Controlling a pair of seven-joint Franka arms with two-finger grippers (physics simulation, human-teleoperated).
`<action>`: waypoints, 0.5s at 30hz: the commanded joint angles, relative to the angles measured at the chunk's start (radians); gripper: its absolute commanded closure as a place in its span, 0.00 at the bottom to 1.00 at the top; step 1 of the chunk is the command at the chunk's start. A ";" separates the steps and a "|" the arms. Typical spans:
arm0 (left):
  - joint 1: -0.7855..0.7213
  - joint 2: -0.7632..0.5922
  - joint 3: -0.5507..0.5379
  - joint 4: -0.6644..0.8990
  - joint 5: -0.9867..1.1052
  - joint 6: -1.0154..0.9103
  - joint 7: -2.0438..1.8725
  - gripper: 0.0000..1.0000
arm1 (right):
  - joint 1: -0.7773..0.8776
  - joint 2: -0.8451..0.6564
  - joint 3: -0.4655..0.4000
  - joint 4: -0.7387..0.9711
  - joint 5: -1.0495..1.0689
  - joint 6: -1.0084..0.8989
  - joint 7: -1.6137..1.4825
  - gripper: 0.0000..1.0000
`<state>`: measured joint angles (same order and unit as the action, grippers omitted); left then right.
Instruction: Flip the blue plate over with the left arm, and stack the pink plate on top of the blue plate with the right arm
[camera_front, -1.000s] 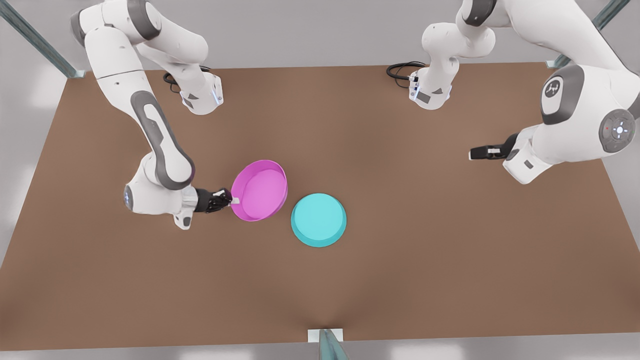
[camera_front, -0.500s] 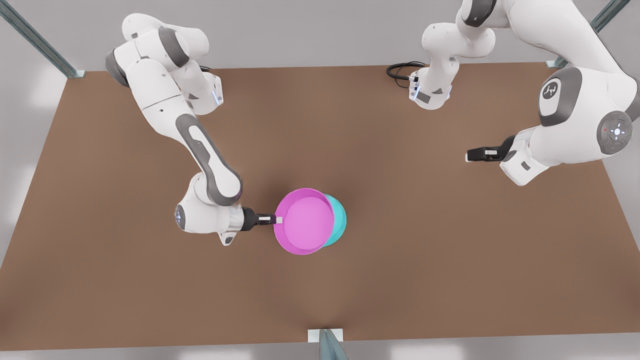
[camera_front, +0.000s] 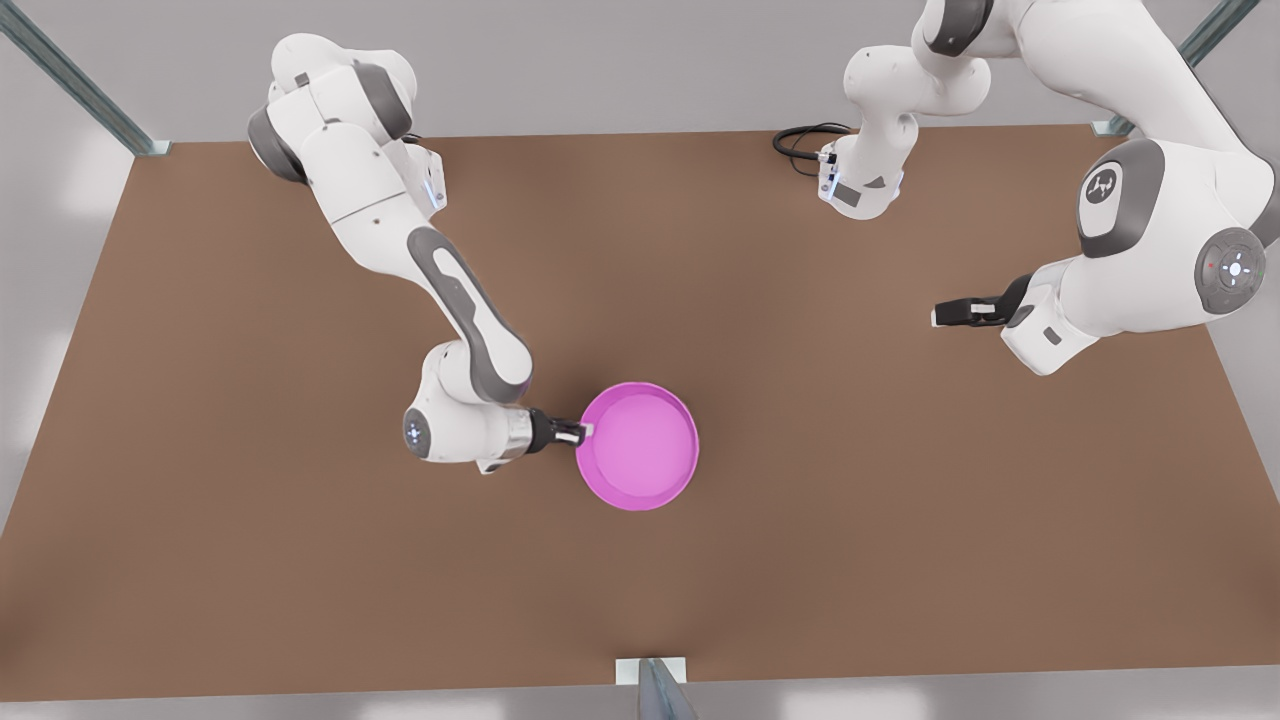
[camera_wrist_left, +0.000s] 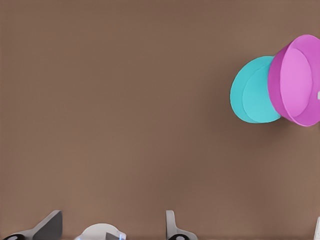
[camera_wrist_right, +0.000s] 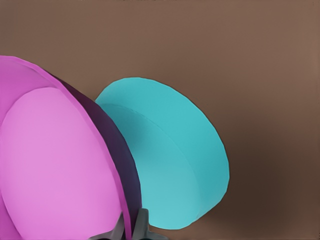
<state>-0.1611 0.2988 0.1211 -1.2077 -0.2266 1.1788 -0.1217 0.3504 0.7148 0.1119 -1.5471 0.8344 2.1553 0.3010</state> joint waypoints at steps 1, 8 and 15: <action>0.000 -0.001 0.000 0.000 0.000 0.007 0.000 0.00 | 0.002 0.000 -0.001 0.001 -0.006 -0.003 0.319 0.79; 0.000 0.005 0.000 0.000 0.001 0.021 0.000 0.00 | 0.009 -0.002 -0.001 -0.005 -0.015 -0.002 0.276 0.74; 0.002 0.008 0.002 0.000 0.001 0.051 0.000 0.00 | 0.007 -0.015 -0.001 -0.016 -0.015 -0.003 0.188 0.00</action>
<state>-0.1601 0.3077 0.1228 -1.2077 -0.2259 1.2103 -0.1216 0.3577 0.7012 0.1103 -1.5629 0.8186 2.1537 0.4432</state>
